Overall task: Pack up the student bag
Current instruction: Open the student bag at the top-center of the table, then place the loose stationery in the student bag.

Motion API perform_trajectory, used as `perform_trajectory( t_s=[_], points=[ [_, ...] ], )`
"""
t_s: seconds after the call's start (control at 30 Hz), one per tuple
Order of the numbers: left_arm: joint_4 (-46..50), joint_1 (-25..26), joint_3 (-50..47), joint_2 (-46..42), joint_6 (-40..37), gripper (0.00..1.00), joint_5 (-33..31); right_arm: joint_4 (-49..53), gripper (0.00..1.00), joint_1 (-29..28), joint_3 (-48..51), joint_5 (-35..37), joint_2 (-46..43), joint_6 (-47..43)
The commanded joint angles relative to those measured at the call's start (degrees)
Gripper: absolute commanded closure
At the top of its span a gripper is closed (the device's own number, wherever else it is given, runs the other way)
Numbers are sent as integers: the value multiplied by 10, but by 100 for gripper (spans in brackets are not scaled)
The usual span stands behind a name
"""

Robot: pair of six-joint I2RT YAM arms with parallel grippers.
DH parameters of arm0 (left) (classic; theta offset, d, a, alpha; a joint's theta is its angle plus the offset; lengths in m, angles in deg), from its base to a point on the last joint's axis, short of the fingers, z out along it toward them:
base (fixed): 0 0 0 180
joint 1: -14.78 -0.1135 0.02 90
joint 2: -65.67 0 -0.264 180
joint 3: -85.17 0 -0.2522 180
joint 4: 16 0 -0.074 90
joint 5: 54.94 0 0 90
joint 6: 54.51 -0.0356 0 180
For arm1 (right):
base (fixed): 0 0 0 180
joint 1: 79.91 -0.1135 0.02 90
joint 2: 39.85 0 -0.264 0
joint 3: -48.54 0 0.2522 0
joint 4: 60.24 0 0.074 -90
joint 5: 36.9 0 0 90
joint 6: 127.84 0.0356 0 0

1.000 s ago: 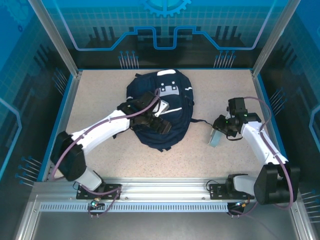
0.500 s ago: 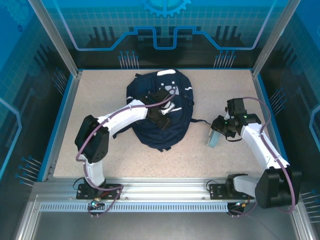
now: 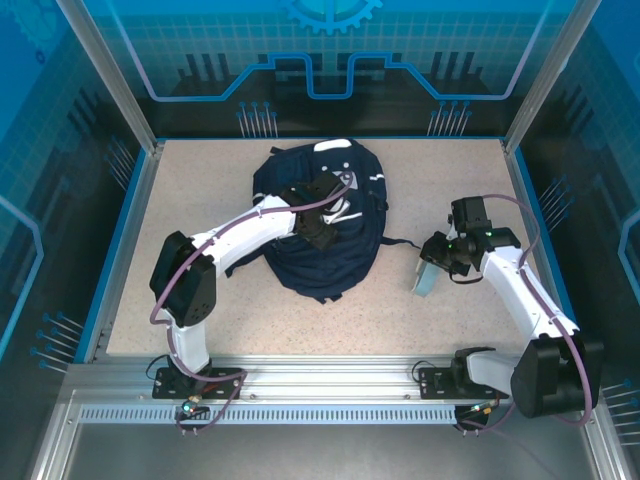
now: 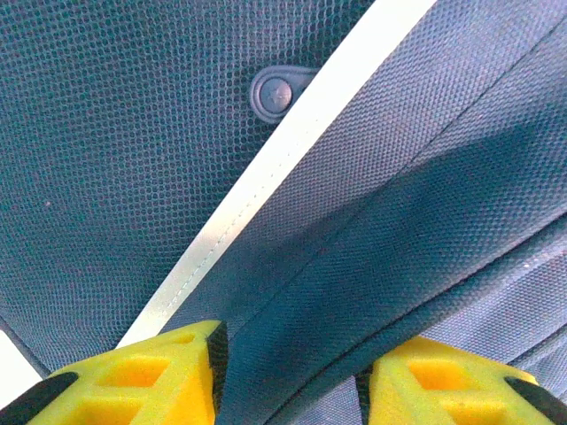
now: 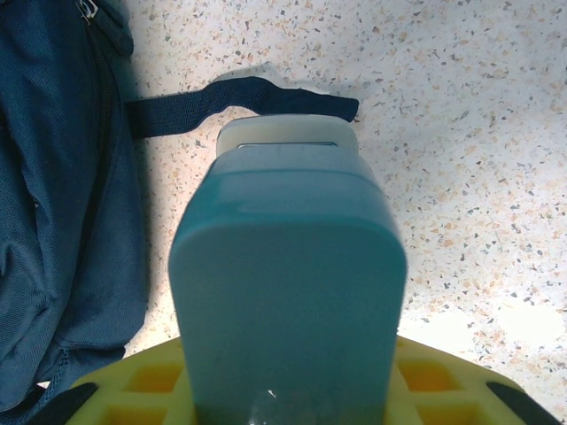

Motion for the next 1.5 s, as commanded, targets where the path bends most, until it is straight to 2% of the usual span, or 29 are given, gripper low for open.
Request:
perform_trajectory(
  t_s=[0.0,0.1,0.27,0.5,0.7,0.97,1.3,1.47],
  points=[
    [-37,-2,-13,-22,4,62,-36,-2,80,-11,0,-18,-13,13],
    [-65,-1,-30,-33,-4,72,-33,-11,80,-12,2,-33,-17,18],
    [-104,5,-39,-70,-7,88,-20,-48,80,-12,7,-98,-39,20],
    [-177,23,-40,-141,36,97,-11,-135,80,-23,26,-209,-73,51],
    [-227,43,-31,-176,67,98,-10,-201,80,-74,25,-231,-77,113],
    [-210,58,40,-137,109,98,-6,-262,80,-143,14,-189,-43,219],
    [-200,62,62,-114,130,99,7,-309,80,-160,-31,-215,56,277],
    [-190,62,62,-117,135,99,12,-311,80,-160,-67,-143,104,291]
  ],
)
